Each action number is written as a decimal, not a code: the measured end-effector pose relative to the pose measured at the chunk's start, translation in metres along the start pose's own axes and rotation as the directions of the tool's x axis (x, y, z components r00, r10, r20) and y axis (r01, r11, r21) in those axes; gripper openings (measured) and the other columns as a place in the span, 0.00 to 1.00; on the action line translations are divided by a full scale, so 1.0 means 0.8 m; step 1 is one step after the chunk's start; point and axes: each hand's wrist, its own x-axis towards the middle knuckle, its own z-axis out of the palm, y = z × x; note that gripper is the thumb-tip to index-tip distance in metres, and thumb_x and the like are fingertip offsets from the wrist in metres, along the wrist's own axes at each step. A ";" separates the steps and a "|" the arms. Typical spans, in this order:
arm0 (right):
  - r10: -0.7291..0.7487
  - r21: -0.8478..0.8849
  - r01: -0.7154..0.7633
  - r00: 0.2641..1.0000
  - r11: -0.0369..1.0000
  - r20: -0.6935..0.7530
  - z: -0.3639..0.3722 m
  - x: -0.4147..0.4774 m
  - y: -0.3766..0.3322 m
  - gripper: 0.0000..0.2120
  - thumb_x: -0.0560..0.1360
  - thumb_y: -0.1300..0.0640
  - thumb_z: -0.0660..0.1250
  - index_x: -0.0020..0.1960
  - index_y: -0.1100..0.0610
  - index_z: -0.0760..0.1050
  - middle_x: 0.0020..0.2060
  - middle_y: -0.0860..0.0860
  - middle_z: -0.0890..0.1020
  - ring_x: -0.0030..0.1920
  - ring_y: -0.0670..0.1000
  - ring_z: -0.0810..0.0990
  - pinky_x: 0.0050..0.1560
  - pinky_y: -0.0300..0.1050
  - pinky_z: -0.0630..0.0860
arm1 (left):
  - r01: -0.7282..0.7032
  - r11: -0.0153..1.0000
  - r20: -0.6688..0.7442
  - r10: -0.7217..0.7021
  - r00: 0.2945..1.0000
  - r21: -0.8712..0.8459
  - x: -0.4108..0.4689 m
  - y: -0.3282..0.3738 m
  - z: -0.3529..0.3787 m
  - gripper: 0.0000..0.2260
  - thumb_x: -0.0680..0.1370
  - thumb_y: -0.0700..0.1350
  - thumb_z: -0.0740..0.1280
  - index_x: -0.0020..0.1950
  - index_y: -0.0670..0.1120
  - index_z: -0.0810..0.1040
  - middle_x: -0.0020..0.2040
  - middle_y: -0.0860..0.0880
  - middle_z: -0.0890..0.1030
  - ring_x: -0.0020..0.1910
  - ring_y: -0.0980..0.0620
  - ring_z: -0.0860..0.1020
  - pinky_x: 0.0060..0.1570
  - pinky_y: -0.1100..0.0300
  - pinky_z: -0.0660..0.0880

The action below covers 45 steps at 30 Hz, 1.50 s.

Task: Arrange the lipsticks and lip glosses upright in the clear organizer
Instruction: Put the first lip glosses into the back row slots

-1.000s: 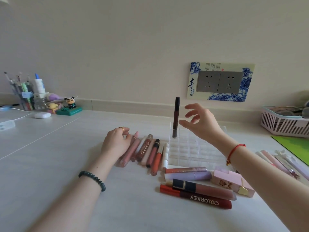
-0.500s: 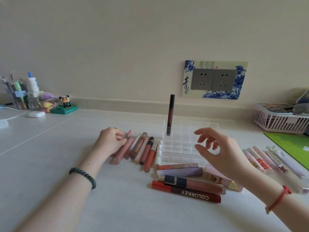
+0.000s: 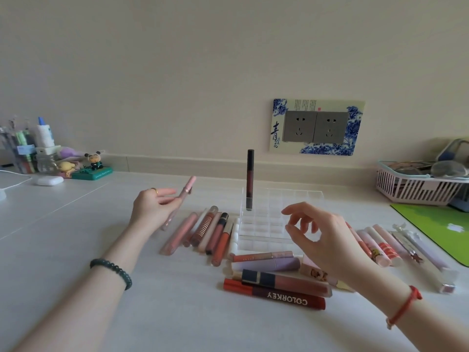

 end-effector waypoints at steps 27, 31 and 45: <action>0.330 0.693 -0.296 0.940 0.658 0.088 0.007 0.040 -0.013 0.03 0.69 0.57 0.69 0.43 0.52 0.77 0.32 0.46 0.83 0.34 0.42 0.79 0.34 0.31 0.74 | 0.390 0.745 0.734 0.192 0.651 -0.541 -0.101 0.081 0.082 0.13 0.67 0.40 0.68 0.51 0.42 0.81 0.42 0.49 0.85 0.40 0.53 0.83 0.39 0.62 0.79; 0.317 0.711 -0.270 0.946 0.649 0.069 0.006 0.046 -0.012 0.04 0.69 0.58 0.70 0.42 0.53 0.76 0.32 0.46 0.83 0.33 0.42 0.79 0.33 0.31 0.74 | 0.250 0.783 0.636 0.228 0.737 -0.570 -0.101 0.090 0.083 0.14 0.64 0.40 0.71 0.49 0.43 0.82 0.41 0.48 0.85 0.39 0.52 0.83 0.39 0.62 0.79; 0.171 0.468 -0.049 0.960 0.882 -0.222 -0.004 0.127 -0.021 0.10 0.66 0.66 0.72 0.46 0.59 0.76 0.38 0.52 0.81 0.38 0.47 0.81 0.44 0.41 0.80 | -0.362 0.868 0.169 0.435 0.884 -0.340 -0.045 0.141 0.107 0.05 0.69 0.44 0.74 0.37 0.55 0.82 0.31 0.58 0.82 0.34 0.63 0.81 0.38 0.74 0.73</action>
